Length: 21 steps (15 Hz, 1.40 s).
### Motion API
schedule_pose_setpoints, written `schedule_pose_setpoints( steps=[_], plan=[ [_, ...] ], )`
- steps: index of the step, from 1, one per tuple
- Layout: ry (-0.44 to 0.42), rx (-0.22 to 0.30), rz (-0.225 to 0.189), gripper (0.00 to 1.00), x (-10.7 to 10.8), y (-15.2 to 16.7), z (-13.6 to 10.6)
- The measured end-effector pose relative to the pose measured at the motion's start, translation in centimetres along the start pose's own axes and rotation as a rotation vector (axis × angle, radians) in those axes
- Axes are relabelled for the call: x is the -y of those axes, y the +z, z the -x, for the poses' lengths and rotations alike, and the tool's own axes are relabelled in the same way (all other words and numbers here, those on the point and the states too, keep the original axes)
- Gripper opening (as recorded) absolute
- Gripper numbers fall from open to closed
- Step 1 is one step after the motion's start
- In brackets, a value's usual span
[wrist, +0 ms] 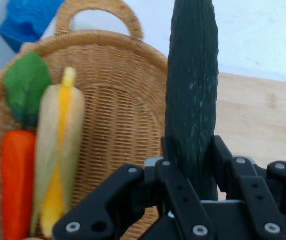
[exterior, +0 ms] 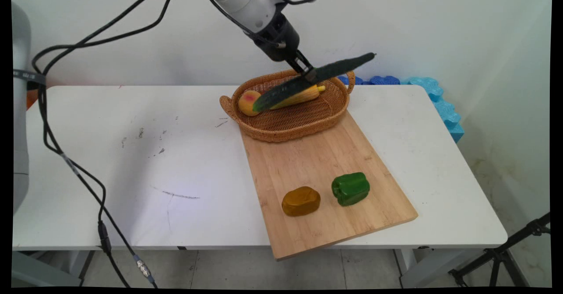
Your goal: Place the picked object in the vegetable basket
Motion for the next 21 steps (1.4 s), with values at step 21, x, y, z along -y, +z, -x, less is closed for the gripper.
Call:
schedule_pose_setpoints(
  steps=[21],
  plan=[
    [-0.026,-0.072,-0.07,0.0,8.2,10.8,2.5]
  ],
)
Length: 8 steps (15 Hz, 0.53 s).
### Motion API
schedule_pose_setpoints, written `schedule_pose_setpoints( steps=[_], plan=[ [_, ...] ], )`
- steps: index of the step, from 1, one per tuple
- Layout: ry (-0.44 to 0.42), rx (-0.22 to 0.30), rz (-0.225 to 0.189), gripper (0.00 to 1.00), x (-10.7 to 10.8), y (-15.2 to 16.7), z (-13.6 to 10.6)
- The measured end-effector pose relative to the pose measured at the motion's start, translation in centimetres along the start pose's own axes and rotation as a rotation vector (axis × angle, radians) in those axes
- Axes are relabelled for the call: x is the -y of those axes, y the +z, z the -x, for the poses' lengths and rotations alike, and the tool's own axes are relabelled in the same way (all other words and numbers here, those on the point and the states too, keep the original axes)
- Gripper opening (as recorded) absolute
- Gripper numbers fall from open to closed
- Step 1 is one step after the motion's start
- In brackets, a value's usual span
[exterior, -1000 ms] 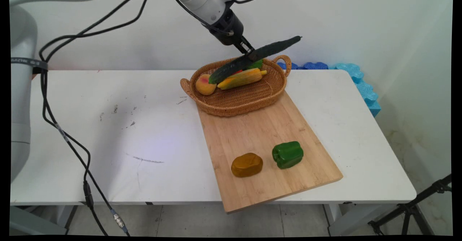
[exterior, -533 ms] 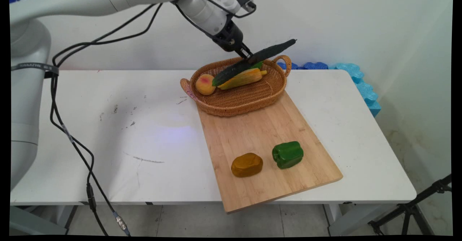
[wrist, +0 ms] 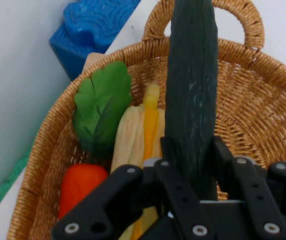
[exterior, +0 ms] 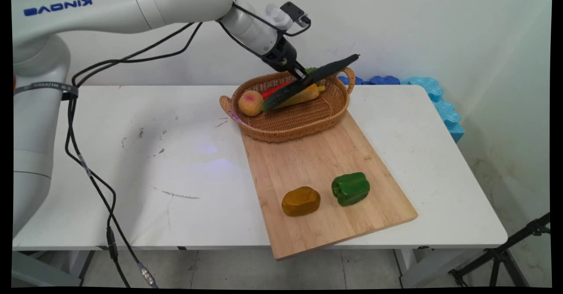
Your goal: Place the picked object in the vegetable basket
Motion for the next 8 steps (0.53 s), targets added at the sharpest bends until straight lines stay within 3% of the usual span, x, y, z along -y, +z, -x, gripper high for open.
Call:
schedule_pose_setpoints(
  steps=[1,2,8],
  plan=[
    [-0.001,-0.002,0.001,0.0,0.01,0.19,0.1],
    [-0.002,-0.005,0.002,1.0,0.02,0.43,0.24],
    [-0.011,-0.022,0.003,1.0,-0.28,0.72,0.52]
  ],
)
